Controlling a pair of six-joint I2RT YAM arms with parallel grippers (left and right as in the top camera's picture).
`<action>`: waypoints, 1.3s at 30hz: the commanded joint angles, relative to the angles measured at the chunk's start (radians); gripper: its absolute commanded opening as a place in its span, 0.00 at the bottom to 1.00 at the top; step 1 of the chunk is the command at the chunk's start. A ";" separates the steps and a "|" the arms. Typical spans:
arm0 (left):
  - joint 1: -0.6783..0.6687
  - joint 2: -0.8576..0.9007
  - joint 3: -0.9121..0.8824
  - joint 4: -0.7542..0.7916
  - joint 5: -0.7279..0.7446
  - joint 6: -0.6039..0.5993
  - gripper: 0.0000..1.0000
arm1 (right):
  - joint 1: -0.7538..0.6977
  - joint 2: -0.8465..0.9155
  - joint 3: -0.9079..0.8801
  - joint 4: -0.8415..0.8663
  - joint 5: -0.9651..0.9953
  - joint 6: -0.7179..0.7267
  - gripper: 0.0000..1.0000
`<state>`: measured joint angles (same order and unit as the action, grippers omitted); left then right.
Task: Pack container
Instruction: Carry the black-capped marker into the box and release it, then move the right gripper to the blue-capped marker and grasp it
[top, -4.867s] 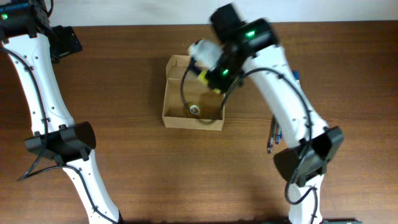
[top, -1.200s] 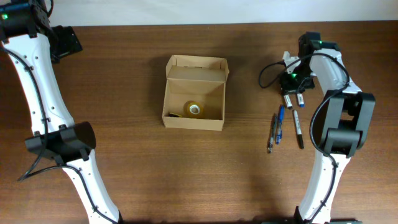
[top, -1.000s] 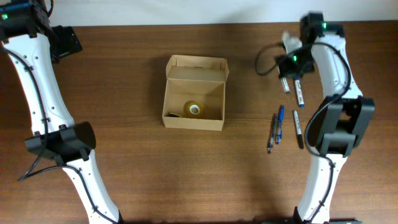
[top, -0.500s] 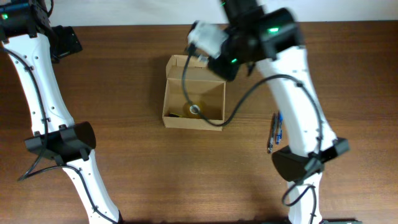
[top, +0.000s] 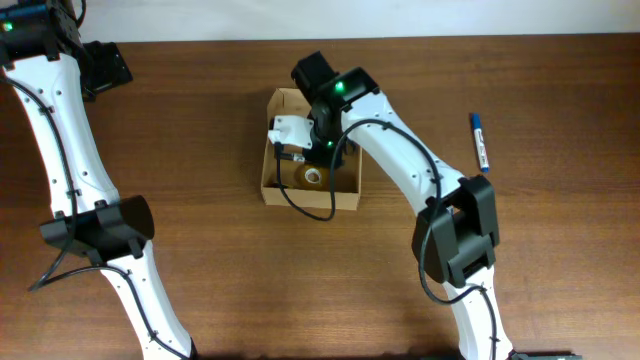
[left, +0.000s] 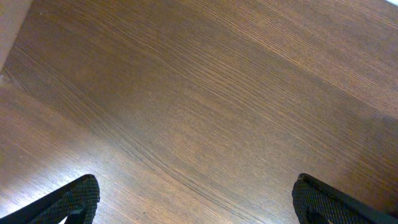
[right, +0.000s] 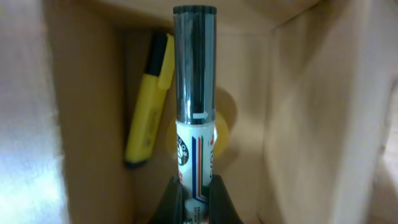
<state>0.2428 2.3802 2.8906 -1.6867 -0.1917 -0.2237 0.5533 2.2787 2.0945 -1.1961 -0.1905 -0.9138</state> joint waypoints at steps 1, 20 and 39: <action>0.004 -0.030 -0.005 0.000 -0.007 0.012 1.00 | 0.003 0.002 -0.092 0.045 -0.001 -0.013 0.04; 0.004 -0.030 -0.005 0.000 -0.007 0.012 1.00 | 0.001 -0.135 0.201 -0.067 0.208 0.440 0.54; 0.004 -0.030 -0.005 0.000 -0.007 0.012 1.00 | -0.767 -0.295 -0.010 -0.058 0.098 0.739 0.53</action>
<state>0.2428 2.3802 2.8906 -1.6867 -0.1921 -0.2237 -0.1322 1.8950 2.2013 -1.2644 -0.0078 -0.2588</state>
